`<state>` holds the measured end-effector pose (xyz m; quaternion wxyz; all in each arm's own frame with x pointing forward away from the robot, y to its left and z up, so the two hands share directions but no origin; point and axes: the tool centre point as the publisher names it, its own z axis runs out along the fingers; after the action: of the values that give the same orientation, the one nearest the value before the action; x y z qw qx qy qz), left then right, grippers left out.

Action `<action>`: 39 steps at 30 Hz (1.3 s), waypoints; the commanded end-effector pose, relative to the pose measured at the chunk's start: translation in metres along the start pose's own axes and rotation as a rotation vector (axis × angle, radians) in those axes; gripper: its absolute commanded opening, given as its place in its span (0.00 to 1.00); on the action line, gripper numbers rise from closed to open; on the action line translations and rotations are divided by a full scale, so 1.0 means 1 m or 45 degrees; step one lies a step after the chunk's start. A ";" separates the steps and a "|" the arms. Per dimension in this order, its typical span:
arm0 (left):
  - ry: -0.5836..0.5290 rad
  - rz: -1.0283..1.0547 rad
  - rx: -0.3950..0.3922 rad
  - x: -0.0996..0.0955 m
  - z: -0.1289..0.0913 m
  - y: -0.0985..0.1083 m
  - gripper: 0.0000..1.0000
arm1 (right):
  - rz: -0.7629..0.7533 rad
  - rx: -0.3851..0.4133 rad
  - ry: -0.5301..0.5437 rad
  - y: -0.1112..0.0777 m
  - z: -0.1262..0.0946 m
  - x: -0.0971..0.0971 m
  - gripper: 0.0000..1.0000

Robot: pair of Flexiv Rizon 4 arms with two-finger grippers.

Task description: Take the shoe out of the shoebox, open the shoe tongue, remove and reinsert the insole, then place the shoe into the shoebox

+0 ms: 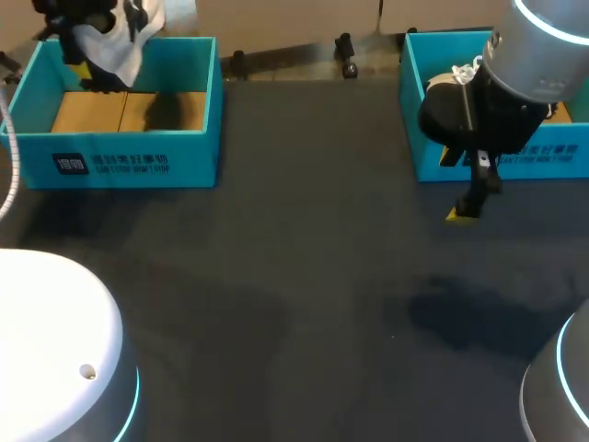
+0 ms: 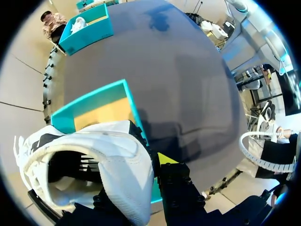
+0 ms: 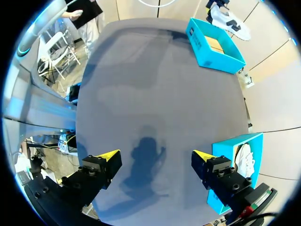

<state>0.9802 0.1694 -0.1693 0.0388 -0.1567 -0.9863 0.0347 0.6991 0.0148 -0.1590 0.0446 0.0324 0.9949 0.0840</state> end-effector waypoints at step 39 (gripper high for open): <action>-0.011 -0.139 -0.017 0.021 -0.006 0.109 0.00 | 0.001 0.004 0.003 0.001 0.001 -0.001 1.00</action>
<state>0.9951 0.2803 -0.1719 0.0366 -0.1030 -0.9936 0.0274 0.6991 0.0148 -0.1590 0.0446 0.0324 0.9949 0.0840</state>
